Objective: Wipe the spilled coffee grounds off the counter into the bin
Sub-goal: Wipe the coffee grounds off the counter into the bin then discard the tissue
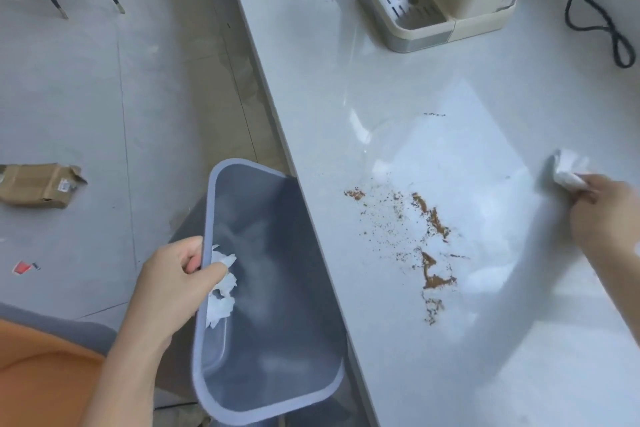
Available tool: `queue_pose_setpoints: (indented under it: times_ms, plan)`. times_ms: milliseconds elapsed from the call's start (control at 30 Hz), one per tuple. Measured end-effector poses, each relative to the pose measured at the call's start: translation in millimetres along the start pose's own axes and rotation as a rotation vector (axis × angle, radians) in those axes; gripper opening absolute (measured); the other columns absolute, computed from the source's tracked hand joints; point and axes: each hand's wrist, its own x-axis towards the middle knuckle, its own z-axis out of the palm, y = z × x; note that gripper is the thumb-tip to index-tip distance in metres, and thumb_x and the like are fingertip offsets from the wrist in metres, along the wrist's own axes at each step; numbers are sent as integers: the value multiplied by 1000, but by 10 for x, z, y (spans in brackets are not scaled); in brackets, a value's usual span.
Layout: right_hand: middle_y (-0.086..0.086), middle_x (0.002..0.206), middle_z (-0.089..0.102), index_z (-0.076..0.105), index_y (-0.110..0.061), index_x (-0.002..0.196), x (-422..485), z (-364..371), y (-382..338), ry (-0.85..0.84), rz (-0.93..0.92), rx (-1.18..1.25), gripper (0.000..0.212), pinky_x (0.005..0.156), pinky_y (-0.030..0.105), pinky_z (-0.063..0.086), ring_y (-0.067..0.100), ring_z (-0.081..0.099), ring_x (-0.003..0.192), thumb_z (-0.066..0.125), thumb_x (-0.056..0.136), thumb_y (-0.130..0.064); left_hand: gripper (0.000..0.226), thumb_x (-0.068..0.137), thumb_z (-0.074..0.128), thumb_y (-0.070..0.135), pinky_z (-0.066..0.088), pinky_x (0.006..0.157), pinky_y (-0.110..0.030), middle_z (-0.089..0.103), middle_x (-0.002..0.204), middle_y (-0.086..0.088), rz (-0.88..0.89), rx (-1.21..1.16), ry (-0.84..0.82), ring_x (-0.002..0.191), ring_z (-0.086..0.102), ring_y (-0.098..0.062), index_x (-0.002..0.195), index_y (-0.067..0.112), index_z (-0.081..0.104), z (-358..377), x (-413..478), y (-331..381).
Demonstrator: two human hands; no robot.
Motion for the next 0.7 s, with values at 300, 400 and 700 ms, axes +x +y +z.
queue_pose_setpoints:
  times_ms: [300, 400, 700]
  plan:
    - [9, 109, 66, 73, -20, 104, -553, 754, -1613, -247, -645, 109, 40, 73, 34, 44, 32, 57, 102, 49, 82, 4, 47, 72, 59, -4, 17, 43, -19, 19, 47, 10, -10, 17, 8, 44, 18, -9, 52, 21, 25, 1, -21, 52]
    - [4, 105, 67, 74, -23, 102, -915, 693, -1669, -432, -828, 127, 40, 76, 35, 48, 27, 58, 99, 51, 83, 4, 47, 73, 57, -5, 21, 44, -22, 20, 43, 10, -24, -5, -8, 40, 21, -10, 51, 21, 24, -2, -56, 115]
    - [14, 109, 60, 70, -23, 113, -37, 339, -862, 44, -184, 227, 37, 73, 30, 36, 35, 56, 104, 51, 85, -6, 33, 59, 55, 18, 23, 62, -33, 29, 64, -6, -26, -14, -139, 63, 26, -18, 68, -7, 36, -61, 20, 5]
